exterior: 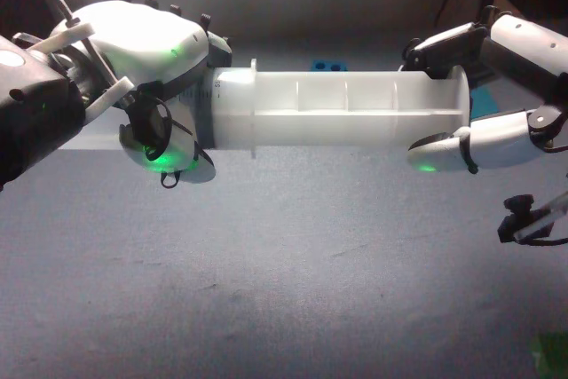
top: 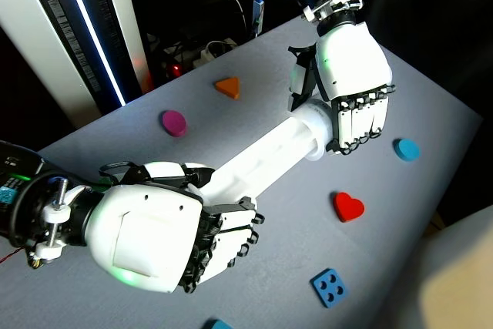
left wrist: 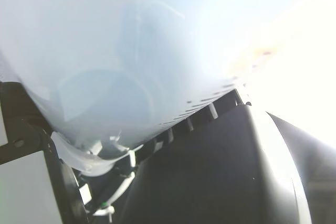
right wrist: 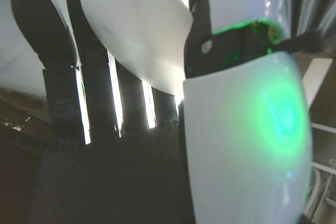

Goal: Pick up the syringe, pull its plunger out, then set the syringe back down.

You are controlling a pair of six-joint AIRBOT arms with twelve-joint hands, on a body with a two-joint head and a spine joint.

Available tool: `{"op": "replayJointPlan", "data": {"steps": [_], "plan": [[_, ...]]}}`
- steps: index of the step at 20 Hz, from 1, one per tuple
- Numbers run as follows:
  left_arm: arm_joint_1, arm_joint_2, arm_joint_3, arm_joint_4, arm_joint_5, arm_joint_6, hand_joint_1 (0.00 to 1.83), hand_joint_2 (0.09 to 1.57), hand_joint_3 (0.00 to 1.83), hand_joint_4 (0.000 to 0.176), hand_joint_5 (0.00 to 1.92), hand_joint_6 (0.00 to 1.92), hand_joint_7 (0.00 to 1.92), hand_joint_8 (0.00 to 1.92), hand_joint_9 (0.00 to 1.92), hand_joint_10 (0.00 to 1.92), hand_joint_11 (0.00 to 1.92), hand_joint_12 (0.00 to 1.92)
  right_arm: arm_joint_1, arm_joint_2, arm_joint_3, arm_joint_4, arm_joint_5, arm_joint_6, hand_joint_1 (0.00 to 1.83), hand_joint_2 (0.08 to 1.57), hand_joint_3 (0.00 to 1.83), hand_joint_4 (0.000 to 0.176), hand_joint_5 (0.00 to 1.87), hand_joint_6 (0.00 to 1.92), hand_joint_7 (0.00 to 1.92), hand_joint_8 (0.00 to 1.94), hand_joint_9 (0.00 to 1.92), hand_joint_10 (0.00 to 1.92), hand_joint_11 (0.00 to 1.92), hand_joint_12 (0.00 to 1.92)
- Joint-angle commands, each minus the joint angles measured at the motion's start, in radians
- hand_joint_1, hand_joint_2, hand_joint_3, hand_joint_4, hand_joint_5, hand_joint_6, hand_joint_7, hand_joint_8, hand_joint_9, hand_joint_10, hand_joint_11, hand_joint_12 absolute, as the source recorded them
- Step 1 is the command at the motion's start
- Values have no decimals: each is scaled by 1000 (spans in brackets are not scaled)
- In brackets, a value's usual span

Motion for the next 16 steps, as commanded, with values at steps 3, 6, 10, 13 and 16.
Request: {"op": "replayJointPlan", "data": {"steps": [3,6,10,13,16], "plan": [[-12,14,12,56,-109,30,1497,1131,0,0,758,996,899,1105,973,1140,802,1578,4,11,9,24,127,2,1377,1106,0,0,880,873,1102,879,924,1232,893,1258],[-14,13,9,56,-110,30,1499,1132,1,0,737,1010,901,1103,969,1141,802,1588,1,10,5,24,129,2,1304,1075,0,0,969,805,1184,828,1086,916,949,1251],[-14,12,4,56,-110,30,1495,1128,1,0,747,1025,910,1087,965,1133,817,1571,-1,5,1,22,132,-2,1383,1095,1,0,903,856,1108,828,957,1212,909,1231],[-14,13,3,56,-110,30,1496,1146,1,0,692,1079,884,1131,937,1180,771,1616,-3,4,0,13,135,-2,1377,1105,1,0,872,978,1084,797,933,1231,841,1239],[-15,13,3,56,-112,30,1490,1154,0,0,761,1014,852,1168,891,1237,727,1649,-3,4,0,12,135,-2,1089,1089,0,0,685,494,829,441,815,395,625,1194]]}}
